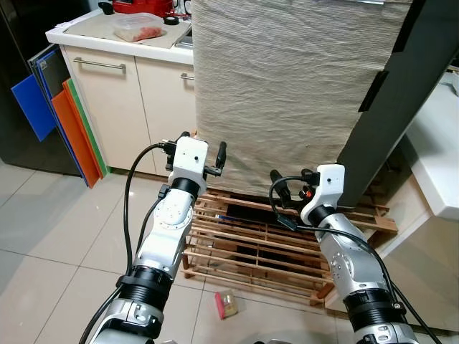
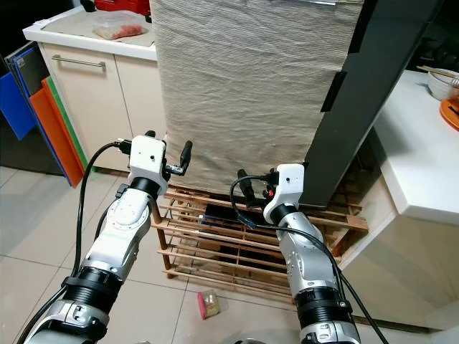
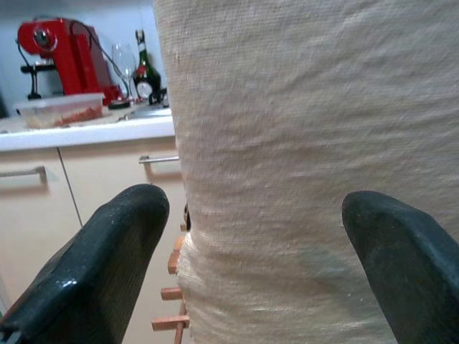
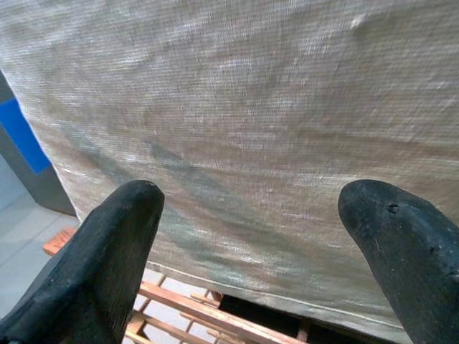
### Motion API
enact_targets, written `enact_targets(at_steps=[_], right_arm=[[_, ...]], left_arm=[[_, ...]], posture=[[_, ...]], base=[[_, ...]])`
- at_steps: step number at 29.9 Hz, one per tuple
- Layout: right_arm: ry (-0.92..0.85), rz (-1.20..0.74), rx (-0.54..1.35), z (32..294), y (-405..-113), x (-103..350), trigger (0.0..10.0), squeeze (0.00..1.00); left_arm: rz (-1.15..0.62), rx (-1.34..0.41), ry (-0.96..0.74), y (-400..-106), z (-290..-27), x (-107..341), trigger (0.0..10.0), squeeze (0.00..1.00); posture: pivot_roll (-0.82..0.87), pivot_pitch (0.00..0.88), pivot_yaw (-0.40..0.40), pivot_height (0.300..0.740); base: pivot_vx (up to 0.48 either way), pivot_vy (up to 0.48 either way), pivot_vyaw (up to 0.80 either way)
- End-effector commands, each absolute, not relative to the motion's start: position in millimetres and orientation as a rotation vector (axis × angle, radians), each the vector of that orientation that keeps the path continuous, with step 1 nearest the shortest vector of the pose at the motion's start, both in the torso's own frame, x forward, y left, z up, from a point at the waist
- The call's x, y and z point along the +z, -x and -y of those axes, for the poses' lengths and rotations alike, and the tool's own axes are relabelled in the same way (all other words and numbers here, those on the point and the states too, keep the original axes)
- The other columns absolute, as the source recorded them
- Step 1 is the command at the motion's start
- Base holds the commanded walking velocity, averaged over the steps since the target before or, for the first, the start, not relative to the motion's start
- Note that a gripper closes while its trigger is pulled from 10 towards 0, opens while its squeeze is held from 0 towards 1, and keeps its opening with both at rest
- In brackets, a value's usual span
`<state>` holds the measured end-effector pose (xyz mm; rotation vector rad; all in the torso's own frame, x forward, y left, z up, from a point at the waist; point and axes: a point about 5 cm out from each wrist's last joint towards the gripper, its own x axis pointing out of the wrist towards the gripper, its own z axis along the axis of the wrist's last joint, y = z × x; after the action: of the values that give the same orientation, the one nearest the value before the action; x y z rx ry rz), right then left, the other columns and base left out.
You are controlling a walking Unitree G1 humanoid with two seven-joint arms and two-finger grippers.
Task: Restocking fridge
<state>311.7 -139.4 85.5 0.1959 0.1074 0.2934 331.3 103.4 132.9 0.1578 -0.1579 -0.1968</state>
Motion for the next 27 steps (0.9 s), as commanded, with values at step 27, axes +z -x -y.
enact_targets(at_steps=[27], right_arm=[[-0.070,0.019,0.156,155.9,-314.1,97.8,10.0,0.16]], left_arm=[[0.175,-0.267,-0.140,-329.3,-95.8,134.7,10.0,0.00]], posture=[[-0.06,0.000,-0.041,0.740]], base=[[-0.172,0.000,-0.21]])
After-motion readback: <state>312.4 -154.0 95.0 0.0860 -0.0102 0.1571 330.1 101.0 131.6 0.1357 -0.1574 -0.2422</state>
